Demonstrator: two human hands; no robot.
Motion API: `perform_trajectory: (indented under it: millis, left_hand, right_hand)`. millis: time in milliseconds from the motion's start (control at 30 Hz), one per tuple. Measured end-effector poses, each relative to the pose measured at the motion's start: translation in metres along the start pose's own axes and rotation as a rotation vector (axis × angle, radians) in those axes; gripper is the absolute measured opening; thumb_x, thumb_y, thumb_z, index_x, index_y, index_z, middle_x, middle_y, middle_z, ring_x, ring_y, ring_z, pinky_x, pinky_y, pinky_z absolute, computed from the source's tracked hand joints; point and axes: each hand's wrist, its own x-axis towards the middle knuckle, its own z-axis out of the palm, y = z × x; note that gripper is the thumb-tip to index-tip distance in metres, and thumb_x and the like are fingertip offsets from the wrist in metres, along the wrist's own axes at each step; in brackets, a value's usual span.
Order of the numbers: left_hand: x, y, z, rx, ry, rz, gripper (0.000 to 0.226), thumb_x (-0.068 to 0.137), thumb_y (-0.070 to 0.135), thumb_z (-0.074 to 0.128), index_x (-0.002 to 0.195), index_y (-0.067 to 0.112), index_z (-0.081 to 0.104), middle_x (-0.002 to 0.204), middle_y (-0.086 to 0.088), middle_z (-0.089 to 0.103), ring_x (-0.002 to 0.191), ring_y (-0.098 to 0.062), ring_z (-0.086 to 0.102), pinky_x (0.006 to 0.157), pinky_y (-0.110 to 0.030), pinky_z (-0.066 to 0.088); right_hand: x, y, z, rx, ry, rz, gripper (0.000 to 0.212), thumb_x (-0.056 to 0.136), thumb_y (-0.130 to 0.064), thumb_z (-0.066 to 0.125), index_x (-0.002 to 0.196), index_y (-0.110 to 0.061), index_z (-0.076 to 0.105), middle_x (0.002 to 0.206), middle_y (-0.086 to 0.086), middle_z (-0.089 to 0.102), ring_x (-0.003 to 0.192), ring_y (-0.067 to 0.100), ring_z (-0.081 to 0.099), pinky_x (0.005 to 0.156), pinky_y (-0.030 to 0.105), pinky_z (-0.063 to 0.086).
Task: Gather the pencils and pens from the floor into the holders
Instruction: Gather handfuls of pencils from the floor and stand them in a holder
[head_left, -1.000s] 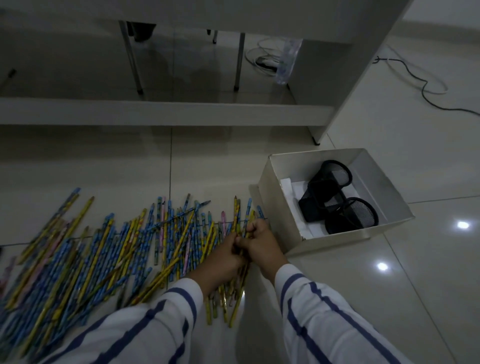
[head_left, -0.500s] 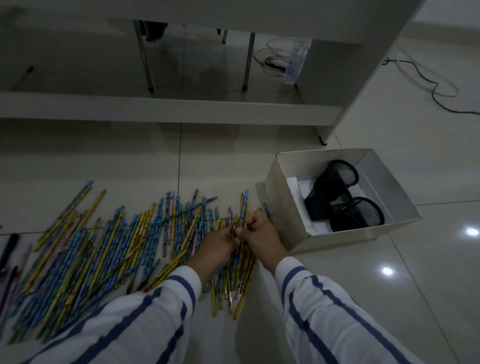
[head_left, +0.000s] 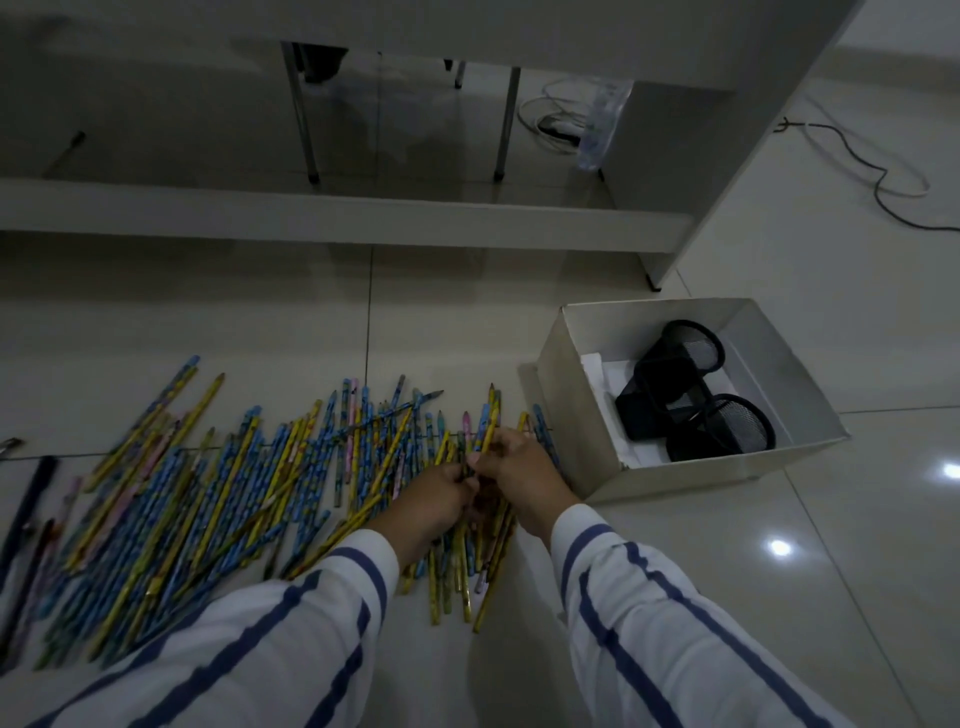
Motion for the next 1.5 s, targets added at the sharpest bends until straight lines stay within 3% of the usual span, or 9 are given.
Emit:
perform_trajectory:
  millis: [133, 200, 333, 467, 733, 1000, 1133, 1200, 1500]
  left_hand:
    - [0.005, 0.0, 0.004, -0.072, 0.067, -0.053, 0.042, 0.1, 0.014, 0.041, 0.142, 0.01, 0.035, 0.096, -0.005, 0.062, 0.077, -0.022, 0.064, 0.058, -0.028, 0.053]
    - [0.009, -0.001, 0.006, -0.097, 0.125, -0.083, 0.048, 0.101, 0.016, 0.038, 0.147, 0.01, 0.024, 0.093, -0.007, 0.059, 0.074, -0.025, 0.062, 0.055, -0.03, 0.049]
    - [0.016, -0.006, 0.009, -0.094, 0.165, -0.128, 0.047, 0.101, 0.013, 0.038, 0.145, 0.009, 0.026, 0.1, -0.014, 0.059, 0.076, -0.026, 0.064, 0.054, -0.03, 0.048]
    - [0.026, -0.013, 0.012, -0.05, 0.192, -0.176, 0.044, 0.1, 0.01, 0.038, 0.143, 0.006, 0.029, 0.118, -0.02, 0.058, 0.072, -0.026, 0.059, 0.061, -0.035, 0.047]
    - [0.033, -0.017, 0.013, -0.071, 0.174, -0.194, 0.02, 0.099, 0.007, 0.037, 0.117, 0.005, 0.046, 0.12, -0.021, 0.057, 0.084, -0.032, 0.062, 0.056, -0.031, 0.043]
    - [0.04, -0.023, 0.01, -0.055, 0.169, -0.2, 0.05, 0.097, 0.003, 0.041, 0.145, 0.008, 0.027, 0.129, -0.018, 0.053, 0.085, -0.03, 0.059, 0.06, -0.034, 0.048]
    - [0.037, -0.02, 0.008, -0.052, 0.151, -0.205, 0.046, 0.097, 0.001, 0.04, 0.142, 0.003, 0.03, 0.131, -0.019, 0.052, 0.093, -0.035, 0.06, 0.062, -0.04, 0.05]
    - [0.037, -0.019, 0.009, -0.048, 0.151, -0.222, 0.051, 0.096, 0.0, 0.043, 0.144, 0.005, 0.028, 0.128, -0.019, 0.053, 0.089, -0.034, 0.059, 0.058, -0.039, 0.05]
    - [0.032, -0.011, 0.007, -0.115, 0.089, -0.236, 0.053, 0.095, 0.0, 0.045, 0.145, 0.009, 0.028, 0.11, -0.008, 0.058, 0.09, -0.03, 0.062, 0.059, -0.034, 0.052]
  right_hand:
    - [0.007, 0.01, -0.005, -0.281, 0.077, -0.04, 0.023, 0.092, -0.035, 0.056, 0.088, -0.014, 0.064, 0.094, 0.009, 0.064, 0.092, 0.025, 0.06, 0.08, 0.033, 0.047]
    - [0.012, 0.023, -0.014, -0.615, 0.265, 0.012, 0.03, 0.095, -0.03, 0.047, 0.106, -0.007, 0.064, 0.109, 0.012, 0.064, 0.104, 0.029, 0.059, 0.084, 0.032, 0.045]
    - [0.012, 0.045, -0.015, -1.147, 0.195, 0.152, 0.035, 0.095, -0.015, 0.037, 0.123, -0.001, 0.052, 0.129, 0.016, 0.049, 0.116, 0.033, 0.048, 0.097, 0.038, 0.039]
    - [0.012, 0.046, -0.013, -1.113, 0.251, 0.209, 0.041, 0.095, -0.016, 0.039, 0.131, 0.003, 0.038, 0.133, 0.019, 0.044, 0.123, 0.032, 0.043, 0.103, 0.037, 0.037]
    - [0.014, 0.052, -0.014, -1.008, 0.199, 0.243, 0.037, 0.096, -0.033, 0.04, 0.111, -0.005, 0.058, 0.124, 0.015, 0.056, 0.114, 0.031, 0.053, 0.097, 0.036, 0.04]
    - [0.017, 0.038, -0.001, -0.976, 0.162, 0.228, 0.035, 0.096, -0.032, 0.045, 0.117, -0.006, 0.056, 0.123, 0.013, 0.054, 0.115, 0.028, 0.053, 0.101, 0.036, 0.043]
    - [0.023, 0.034, 0.001, -0.803, 0.103, 0.283, 0.021, 0.092, -0.02, 0.05, 0.084, -0.008, 0.065, 0.088, 0.007, 0.064, 0.086, 0.023, 0.063, 0.062, 0.024, 0.046]
    - [0.028, 0.035, 0.004, -0.696, 0.119, 0.327, 0.029, 0.088, -0.017, 0.053, 0.06, -0.012, 0.049, 0.064, 0.003, 0.051, 0.059, 0.017, 0.052, 0.044, 0.022, 0.036]
    - [0.017, 0.027, -0.008, -0.535, 0.057, 0.208, 0.025, 0.083, -0.023, 0.057, 0.062, -0.011, 0.051, 0.059, 0.005, 0.051, 0.055, 0.021, 0.051, 0.047, 0.023, 0.036]
